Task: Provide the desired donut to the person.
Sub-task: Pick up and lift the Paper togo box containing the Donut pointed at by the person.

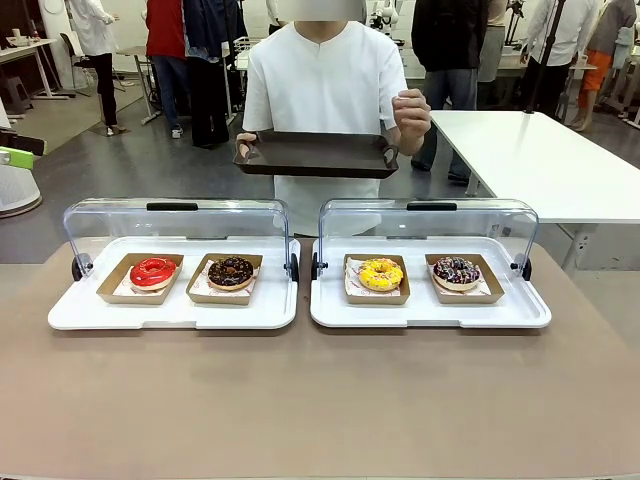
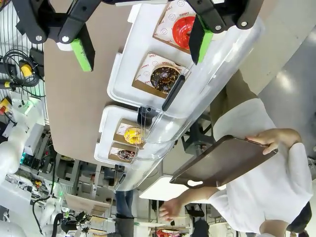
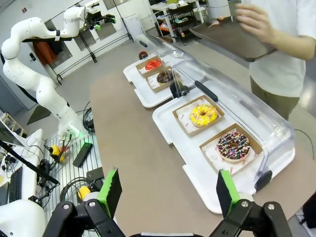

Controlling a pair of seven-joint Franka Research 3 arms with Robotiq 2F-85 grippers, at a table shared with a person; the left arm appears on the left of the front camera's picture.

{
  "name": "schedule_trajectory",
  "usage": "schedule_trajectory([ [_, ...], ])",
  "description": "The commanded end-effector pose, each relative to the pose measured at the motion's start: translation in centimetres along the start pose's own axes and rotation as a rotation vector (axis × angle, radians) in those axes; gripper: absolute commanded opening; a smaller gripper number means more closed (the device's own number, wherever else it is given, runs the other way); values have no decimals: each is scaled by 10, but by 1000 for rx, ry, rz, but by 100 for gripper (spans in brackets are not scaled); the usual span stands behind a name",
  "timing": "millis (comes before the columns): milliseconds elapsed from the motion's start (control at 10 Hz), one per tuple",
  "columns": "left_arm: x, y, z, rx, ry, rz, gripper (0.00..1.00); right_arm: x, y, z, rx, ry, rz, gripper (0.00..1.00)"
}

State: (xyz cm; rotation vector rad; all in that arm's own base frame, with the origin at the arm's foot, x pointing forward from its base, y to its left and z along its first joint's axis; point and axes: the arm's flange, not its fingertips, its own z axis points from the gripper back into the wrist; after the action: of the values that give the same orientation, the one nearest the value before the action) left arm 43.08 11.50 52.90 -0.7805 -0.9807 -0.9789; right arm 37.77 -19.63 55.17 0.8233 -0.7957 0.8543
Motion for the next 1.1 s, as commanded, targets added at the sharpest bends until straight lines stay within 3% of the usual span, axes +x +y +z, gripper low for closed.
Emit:
schedule_trajectory([
  [0, 0, 0, 1, 2, -7, 0, 100, 0, 0, 0, 3, -3, 1, 100],
  [1000, 0, 0, 1, 2, -7, 0, 100, 0, 0, 0, 3, -3, 1, 100],
])
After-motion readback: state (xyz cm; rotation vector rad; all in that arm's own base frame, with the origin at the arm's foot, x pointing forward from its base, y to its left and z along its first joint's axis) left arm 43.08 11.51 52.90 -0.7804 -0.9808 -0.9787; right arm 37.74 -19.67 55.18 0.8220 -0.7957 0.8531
